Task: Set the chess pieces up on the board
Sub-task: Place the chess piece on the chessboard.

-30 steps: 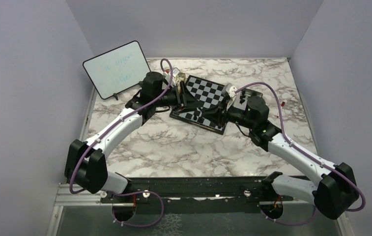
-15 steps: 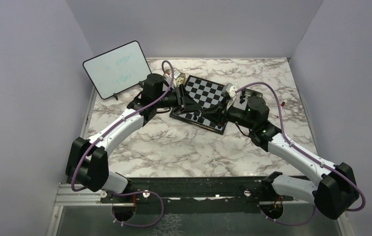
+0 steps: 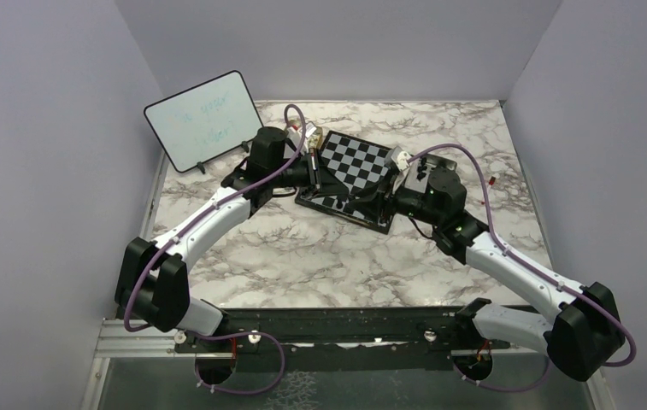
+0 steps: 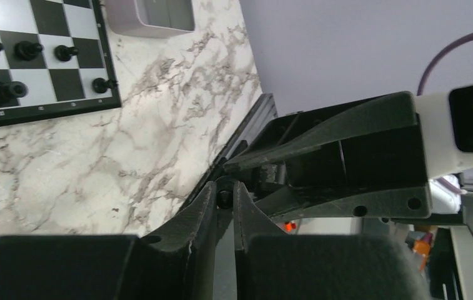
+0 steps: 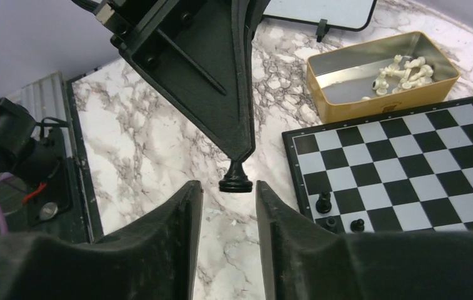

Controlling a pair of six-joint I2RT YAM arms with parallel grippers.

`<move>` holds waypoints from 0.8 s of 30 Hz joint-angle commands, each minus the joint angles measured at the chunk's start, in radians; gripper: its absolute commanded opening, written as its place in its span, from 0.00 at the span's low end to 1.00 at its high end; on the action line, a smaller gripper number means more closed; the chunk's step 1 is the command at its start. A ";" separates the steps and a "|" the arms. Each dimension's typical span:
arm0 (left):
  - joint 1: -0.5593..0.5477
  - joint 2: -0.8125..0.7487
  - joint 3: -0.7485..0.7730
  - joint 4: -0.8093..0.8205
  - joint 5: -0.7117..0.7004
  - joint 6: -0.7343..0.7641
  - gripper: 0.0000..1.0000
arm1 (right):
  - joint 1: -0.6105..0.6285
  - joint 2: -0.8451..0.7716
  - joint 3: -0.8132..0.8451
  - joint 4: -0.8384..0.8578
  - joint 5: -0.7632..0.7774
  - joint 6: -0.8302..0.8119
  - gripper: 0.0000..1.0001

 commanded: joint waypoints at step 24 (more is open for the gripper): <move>-0.215 -0.001 0.223 -0.401 -0.751 0.475 0.14 | -0.117 0.058 0.060 -0.351 0.560 0.167 1.00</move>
